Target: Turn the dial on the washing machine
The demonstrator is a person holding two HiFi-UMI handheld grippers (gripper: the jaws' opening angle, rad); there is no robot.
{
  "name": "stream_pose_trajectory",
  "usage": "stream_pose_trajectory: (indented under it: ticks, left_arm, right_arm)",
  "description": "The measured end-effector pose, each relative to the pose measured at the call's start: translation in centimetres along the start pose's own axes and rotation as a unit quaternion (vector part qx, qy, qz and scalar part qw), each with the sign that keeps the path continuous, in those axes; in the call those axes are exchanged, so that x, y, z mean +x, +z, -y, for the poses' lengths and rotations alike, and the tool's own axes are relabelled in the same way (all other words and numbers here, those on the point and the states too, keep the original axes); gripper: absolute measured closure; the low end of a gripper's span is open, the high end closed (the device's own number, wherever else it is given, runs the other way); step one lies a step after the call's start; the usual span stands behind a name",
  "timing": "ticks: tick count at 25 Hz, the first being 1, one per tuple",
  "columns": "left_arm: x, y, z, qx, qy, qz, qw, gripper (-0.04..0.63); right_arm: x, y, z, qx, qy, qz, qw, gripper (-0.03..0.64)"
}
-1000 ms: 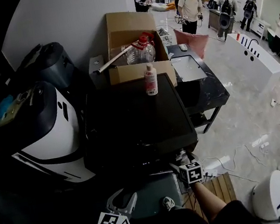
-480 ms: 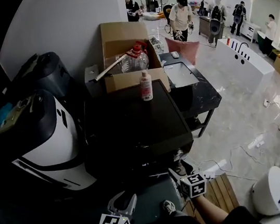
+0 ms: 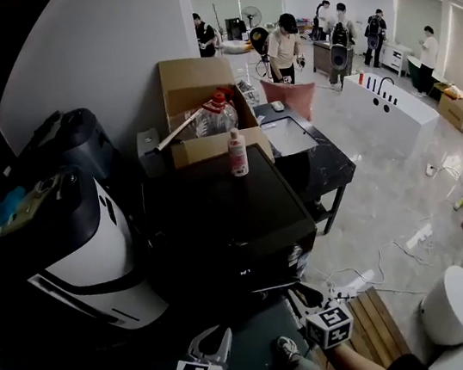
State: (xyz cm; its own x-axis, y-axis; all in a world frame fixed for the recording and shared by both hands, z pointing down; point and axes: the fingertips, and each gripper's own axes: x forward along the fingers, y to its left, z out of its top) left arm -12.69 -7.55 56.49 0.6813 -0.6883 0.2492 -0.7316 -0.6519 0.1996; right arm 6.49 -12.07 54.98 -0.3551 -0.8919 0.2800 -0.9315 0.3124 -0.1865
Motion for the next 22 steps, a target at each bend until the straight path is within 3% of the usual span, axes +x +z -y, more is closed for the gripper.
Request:
stream_pose_trajectory:
  ticks: [7,22]
  left_arm:
    - [-2.3,-0.9,0.7,0.007,-0.012,0.001,0.9999,0.584]
    - [-6.2,-2.5,1.6,0.012,-0.016,0.003,0.9998,0.584]
  right_arm:
    - [-3.2,-0.2,-3.2,0.018,0.000,0.022,1.000,0.610]
    - [-7.1,-2.1,-7.7,0.022,0.000,0.026,0.999,0.617]
